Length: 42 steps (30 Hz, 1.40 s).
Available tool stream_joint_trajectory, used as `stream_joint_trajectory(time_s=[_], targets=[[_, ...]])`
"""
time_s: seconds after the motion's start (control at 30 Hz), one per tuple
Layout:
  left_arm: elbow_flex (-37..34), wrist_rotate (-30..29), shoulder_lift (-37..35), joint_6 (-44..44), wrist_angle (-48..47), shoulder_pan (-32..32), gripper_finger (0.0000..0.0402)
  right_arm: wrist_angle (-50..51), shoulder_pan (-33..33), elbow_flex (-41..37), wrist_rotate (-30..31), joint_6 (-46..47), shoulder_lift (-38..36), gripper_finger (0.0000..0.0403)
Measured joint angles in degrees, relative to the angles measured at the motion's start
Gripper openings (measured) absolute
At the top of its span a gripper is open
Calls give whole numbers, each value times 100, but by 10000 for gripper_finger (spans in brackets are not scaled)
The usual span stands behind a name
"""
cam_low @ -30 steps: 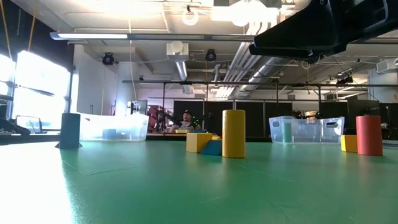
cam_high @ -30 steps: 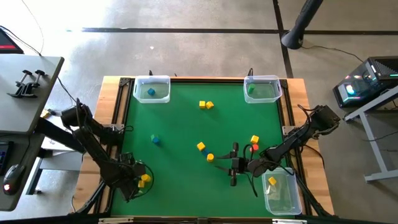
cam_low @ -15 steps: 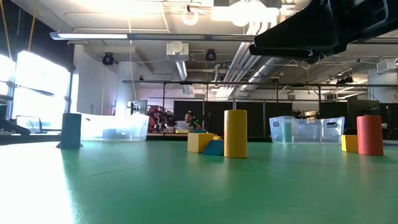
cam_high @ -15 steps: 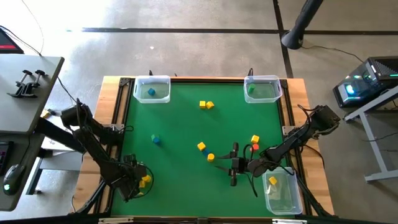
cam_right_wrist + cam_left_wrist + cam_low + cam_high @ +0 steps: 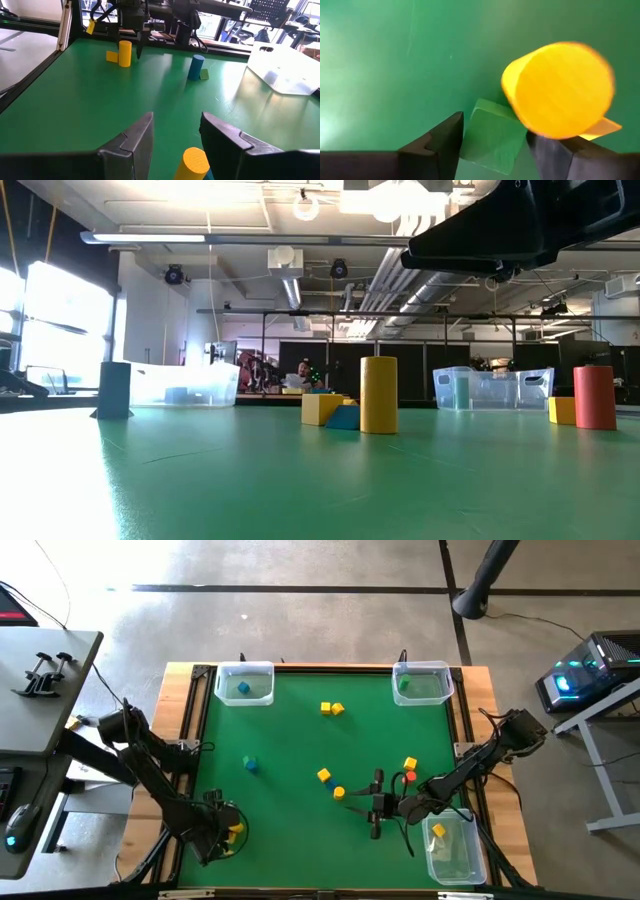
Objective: Sort blocks by size
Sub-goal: Put the green cube block into the top left transparent bin
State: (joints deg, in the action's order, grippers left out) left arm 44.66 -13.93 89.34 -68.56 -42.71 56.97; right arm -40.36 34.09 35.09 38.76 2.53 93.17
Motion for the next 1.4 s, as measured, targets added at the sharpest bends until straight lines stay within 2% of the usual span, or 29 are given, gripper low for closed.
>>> stream_joint_trajectory(time_s=[0.17, 0.33, 0.4, 0.57, 0.67, 0.8, 0.93, 1.03, 1.13, 1.23, 1.3, 1.4], targets=[[2, 101, 0, 13, -44, -45, 156, 0, 0, 0, 0, 0, 0, 154], [46, 682, -24, 14, -299, -152, 125, 0, 2, 0, 0, 0, 0, 154], [178, 897, -12, 25, -753, -228, 116, 2, 0, 0, 0, 0, 0, 154], [863, 943, -22, 527, -2212, -597, 111, 0, -34, 0, -2, 7, 0, 154], [1331, 750, -31, 949, -3355, -909, 113, 7, -74, 0, 0, 26, 0, 154], [1861, -297, -214, 1406, -4069, -1379, 113, 11, -85, 0, -11, 42, -2, 154], [1970, -1437, -747, 2088, -3796, -2015, 113, 28, -83, 0, -46, 52, -2, 154], [1960, -2145, -1296, 2958, -3462, -2646, 113, 27, -85, 0, -130, 61, -2, 154], [1754, -2562, -2023, 4173, -2529, -3456, 113, 26, -85, 0, -190, 71, -2, 154], [1335, -2381, -2751, 5487, -1184, -4464, 113, 34, -85, 0, -199, 154, -2, 154], [983, -1971, -3150, 6191, -319, -5252, 113, 33, -85, 0, -199, 157, -2, 154], [521, -1249, -3459, 6764, 682, -6543, 113, 28, -109, 0, -199, 175, -2, 154]])
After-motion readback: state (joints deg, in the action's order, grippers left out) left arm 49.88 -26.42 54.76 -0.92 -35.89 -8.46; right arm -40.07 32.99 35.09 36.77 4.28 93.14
